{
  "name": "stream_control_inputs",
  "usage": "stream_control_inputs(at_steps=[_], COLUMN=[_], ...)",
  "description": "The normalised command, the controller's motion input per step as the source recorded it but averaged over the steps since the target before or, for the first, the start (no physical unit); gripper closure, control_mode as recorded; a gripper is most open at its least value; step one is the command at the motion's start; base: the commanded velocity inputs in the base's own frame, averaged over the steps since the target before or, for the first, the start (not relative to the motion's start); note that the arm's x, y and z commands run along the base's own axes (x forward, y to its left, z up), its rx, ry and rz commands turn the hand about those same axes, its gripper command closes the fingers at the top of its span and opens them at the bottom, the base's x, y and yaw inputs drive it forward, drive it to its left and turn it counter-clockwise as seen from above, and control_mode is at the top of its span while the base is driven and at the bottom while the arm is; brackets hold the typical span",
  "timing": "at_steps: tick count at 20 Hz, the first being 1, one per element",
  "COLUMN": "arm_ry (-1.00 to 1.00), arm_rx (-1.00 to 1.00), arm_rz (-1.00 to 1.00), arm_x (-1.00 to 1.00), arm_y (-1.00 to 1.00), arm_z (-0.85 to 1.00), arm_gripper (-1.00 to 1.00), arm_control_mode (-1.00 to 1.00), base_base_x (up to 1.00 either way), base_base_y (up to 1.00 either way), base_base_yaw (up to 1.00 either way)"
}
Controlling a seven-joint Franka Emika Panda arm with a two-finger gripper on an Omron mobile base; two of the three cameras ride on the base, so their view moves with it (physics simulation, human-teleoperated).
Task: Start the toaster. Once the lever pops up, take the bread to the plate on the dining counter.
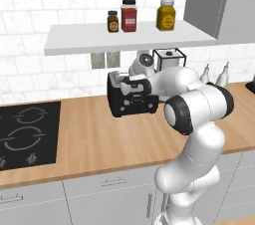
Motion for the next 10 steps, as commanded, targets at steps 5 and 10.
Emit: stream_control_inputs(at_steps=[5, 10], arm_ry=[0.00, -0.02], arm_rx=[-0.05, -0.02], arm_rz=[0.00, 0.01], arm_x=[0.05, 0.00], arm_y=[0.07, 0.00], arm_z=[-0.21, -0.13], arm_gripper=[-1.00, -1.00], arm_control_mode=[-1.00, -1.00], base_base_x=[0.00, 0.00], base_base_y=[0.00, 0.00], base_base_yaw=[0.00, 0.00])
